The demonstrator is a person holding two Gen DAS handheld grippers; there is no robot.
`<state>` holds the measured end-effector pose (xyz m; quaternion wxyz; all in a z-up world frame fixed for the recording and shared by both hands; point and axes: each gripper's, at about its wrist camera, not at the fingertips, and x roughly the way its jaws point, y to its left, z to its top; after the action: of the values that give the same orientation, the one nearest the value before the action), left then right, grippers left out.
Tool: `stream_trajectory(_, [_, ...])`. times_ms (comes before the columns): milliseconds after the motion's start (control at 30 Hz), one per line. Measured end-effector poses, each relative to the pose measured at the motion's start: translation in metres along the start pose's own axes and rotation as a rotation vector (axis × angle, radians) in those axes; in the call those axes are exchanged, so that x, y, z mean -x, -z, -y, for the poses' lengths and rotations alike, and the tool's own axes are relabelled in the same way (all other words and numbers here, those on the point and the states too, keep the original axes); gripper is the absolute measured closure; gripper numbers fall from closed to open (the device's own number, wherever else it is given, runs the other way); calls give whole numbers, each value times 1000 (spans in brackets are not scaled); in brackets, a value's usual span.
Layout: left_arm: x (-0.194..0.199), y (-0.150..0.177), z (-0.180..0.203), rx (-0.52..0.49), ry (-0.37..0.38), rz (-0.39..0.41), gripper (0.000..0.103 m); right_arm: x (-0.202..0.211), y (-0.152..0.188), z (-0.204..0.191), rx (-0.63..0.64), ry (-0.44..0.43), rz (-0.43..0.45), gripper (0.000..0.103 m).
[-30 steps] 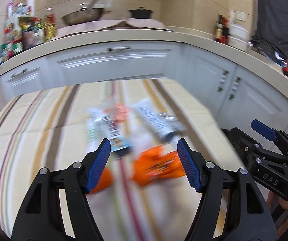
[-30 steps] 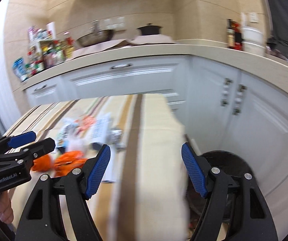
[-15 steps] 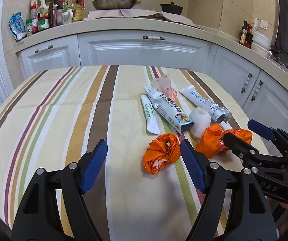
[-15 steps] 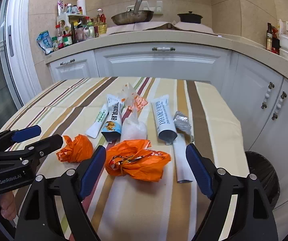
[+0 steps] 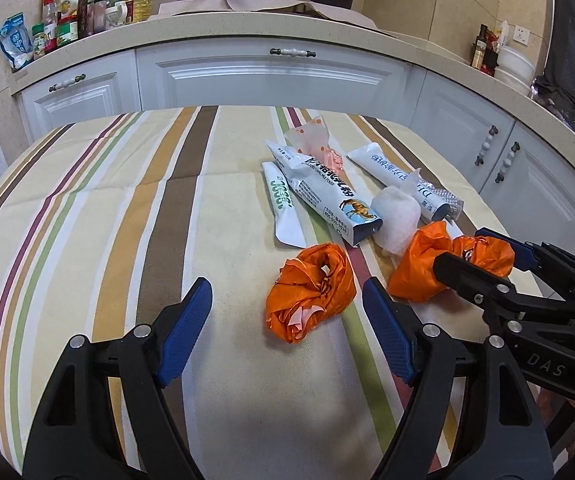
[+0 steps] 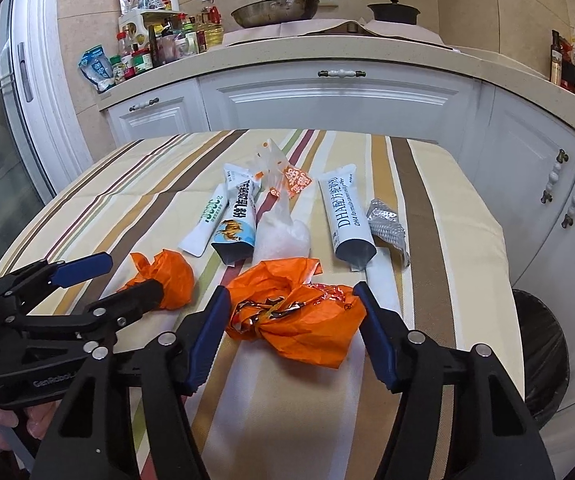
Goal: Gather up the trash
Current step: 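Return to the table and grasp orange bags with both tools, then carry both orange bags over the bin and open both tools to drop them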
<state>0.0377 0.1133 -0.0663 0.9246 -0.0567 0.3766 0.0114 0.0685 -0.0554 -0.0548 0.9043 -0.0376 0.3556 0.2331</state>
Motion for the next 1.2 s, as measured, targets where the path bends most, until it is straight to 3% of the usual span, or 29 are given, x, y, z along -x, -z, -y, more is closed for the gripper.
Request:
stream_trajectory(133, [-3,0,0,7,-3,-10,28,5,2,3,-13,-13,12,49])
stream_trajectory(267, [-7,1,3,-1,-9,-20,31,9,1,7,-20,-27,21,70])
stream_trajectory(400, [-13,3,5,-6,7,-43,51,10,3,11,-32,-30,22,72])
stream_trajectory(433, [-14,3,6,-9,11,-51,60,11,4,12,-39,-35,25,73])
stream_trajectory(467, [-15,4,6,-10,14,-54,61,11,4,13,-41,-37,27,74])
stream_trajectory(567, [-13,6,7,-12,17,-45,63,15,4,12,-41,-40,37,81])
stream_trajectory(867, [1,9,8,-17,-6,1,65,24,2,12,-29,-43,64,90])
stream_trajectory(1200, [25,-2,8,-13,-9,61,65,42,-1,11,-9,-24,111,95])
